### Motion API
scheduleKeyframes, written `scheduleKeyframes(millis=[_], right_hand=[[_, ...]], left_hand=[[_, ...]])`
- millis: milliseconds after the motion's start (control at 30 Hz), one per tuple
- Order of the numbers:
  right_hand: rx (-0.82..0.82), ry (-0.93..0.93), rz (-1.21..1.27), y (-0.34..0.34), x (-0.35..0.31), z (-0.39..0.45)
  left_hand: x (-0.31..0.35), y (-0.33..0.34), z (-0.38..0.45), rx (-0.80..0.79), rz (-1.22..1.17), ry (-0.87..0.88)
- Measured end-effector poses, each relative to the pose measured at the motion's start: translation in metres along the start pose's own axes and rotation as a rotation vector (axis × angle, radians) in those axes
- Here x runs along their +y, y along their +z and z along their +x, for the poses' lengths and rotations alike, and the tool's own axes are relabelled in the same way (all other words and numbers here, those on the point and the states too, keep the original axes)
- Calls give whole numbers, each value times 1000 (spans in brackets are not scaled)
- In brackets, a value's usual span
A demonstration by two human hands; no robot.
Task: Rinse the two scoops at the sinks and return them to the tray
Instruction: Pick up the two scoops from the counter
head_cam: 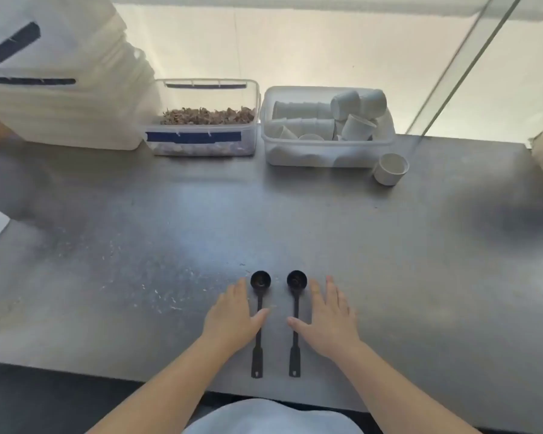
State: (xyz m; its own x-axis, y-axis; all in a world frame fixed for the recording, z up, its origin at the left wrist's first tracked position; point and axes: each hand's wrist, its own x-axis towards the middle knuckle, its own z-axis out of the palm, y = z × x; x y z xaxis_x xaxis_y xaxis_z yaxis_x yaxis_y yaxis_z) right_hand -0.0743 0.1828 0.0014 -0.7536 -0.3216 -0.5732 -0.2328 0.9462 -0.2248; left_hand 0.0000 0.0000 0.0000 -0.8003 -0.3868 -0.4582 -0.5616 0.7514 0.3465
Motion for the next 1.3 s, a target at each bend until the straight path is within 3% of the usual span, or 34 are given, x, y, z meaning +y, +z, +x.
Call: scheduleKeyframes(millis=[133, 233, 367, 600, 800, 1033, 1300], right_hand=[[135, 83, 233, 15, 2, 4], [88, 137, 444, 18, -1, 17], [98, 182, 522, 13, -10, 30], [47, 201, 431, 10, -20, 44], [-17, 219, 782, 11, -14, 45], [-59, 136, 984, -2, -15, 34], [-217, -77, 1034, -11, -70, 12]], left_hand=[[-4, 17, 9, -49, -265, -159], [-5, 22, 16, -20, -338, -186], [-3, 22, 23, 3, -366, -192], [-1, 22, 33, -22, -309, -200], [-7, 18, 39, -103, -521, -209], [-15, -9, 16, -141, -854, -239], [-45, -48, -36, -25, -1062, -312]])
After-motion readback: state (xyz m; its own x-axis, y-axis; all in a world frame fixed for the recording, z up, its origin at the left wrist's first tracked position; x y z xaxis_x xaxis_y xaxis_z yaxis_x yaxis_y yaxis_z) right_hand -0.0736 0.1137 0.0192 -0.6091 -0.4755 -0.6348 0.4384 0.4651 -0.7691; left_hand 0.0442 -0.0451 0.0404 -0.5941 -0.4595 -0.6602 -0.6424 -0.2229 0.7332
